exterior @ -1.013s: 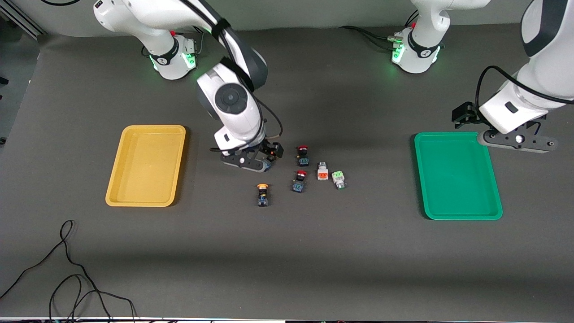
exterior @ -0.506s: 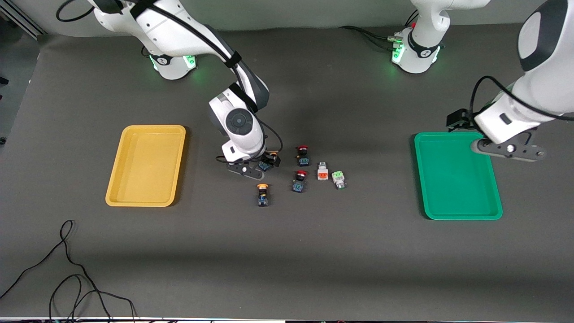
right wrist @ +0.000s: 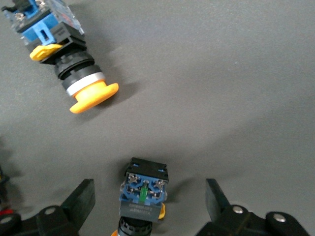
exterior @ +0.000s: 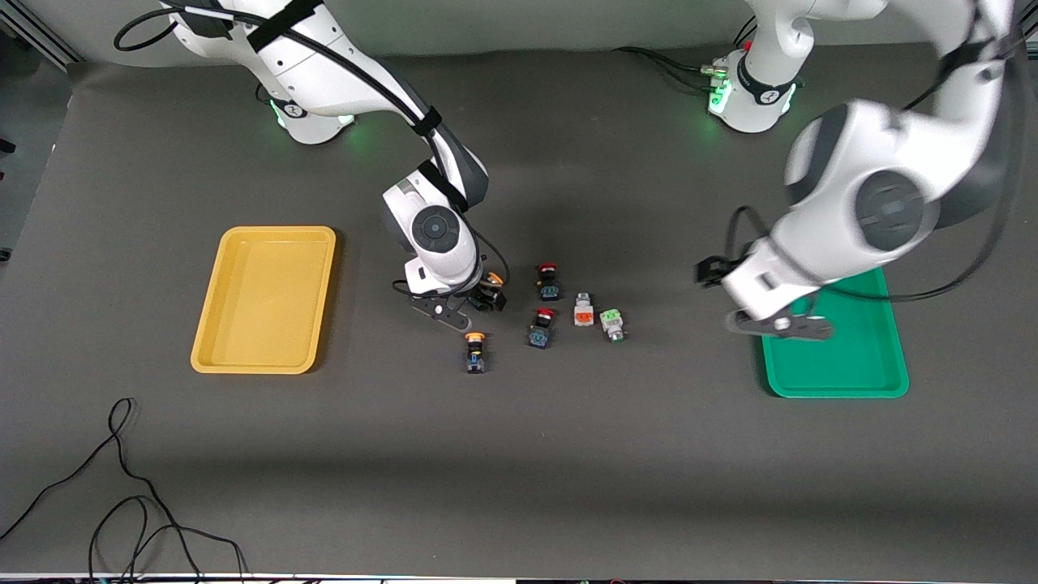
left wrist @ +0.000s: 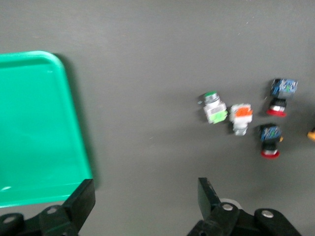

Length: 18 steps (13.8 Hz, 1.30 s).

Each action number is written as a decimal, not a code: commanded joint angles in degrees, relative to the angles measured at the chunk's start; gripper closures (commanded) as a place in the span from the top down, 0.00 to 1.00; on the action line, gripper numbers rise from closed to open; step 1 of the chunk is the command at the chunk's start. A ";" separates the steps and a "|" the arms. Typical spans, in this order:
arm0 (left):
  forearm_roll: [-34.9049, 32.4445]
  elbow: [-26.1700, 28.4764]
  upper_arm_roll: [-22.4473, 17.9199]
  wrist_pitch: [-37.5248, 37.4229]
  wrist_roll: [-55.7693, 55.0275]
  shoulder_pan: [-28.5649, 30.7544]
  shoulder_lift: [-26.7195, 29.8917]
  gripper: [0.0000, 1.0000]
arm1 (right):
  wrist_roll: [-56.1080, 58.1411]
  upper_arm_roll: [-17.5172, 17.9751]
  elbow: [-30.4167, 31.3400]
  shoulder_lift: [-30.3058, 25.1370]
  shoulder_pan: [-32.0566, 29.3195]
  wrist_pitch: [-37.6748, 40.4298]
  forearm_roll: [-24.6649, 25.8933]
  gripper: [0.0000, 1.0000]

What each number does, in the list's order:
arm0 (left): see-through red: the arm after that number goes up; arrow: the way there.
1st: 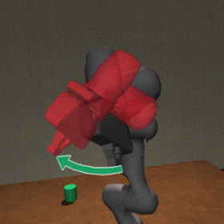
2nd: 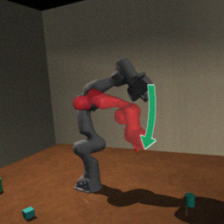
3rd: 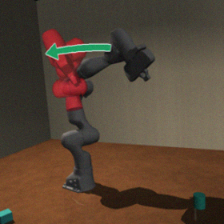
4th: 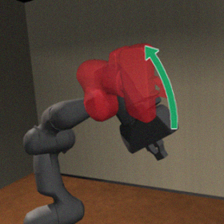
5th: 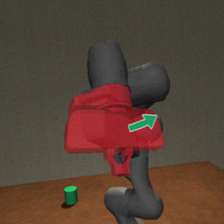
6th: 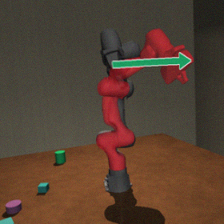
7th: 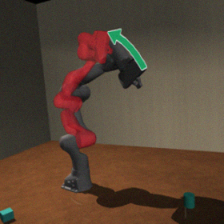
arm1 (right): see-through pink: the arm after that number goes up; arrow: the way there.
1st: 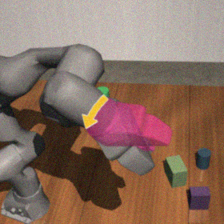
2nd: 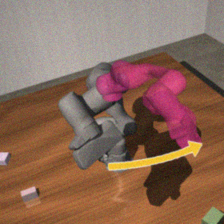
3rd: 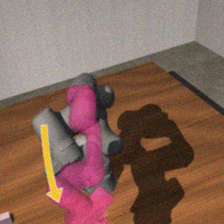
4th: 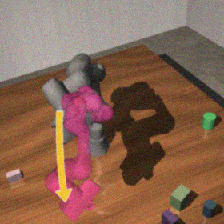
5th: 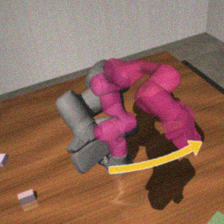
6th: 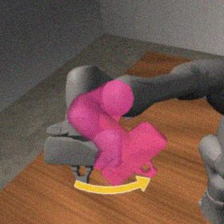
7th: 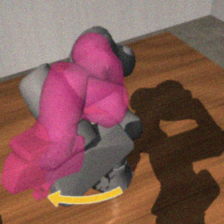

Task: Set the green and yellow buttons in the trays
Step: 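Grasp the yellow button with the right gripper while the left gripper reaches green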

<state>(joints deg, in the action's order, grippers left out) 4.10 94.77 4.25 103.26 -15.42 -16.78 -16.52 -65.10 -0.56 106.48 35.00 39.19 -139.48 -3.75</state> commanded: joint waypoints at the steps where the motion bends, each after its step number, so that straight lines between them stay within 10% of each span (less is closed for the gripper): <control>1: 0.38 -1.52 -0.73 4.82 -7.76 -4.73 -5.87 0.94 | -1.43 0.03 -0.84 0.76 0.01 -0.70 -0.64 0.82; 6: 0.38 -0.47 -0.73 18.89 -16.04 -10.19 -17.21 0.94 | -1.34 0.03 -1.28 0.85 0.19 -0.70 -0.64 0.35; 14: 2.05 3.05 -0.64 24.09 -20.00 -10.20 -21.80 0.94 | 2.34 -0.23 -12.59 -6.61 -1.12 23.07 -0.64 0.35; 18: 2.14 2.87 -0.73 24.97 -20.08 -10.20 -22.59 0.94 | 21.88 -0.67 -14.38 -14.59 -7.35 34.87 -0.73 0.35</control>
<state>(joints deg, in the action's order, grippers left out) 5.44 97.12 4.04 126.84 -34.50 -26.45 -39.12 -54.01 -1.08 91.31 24.67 35.54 -108.62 -3.81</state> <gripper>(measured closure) 0.062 0.599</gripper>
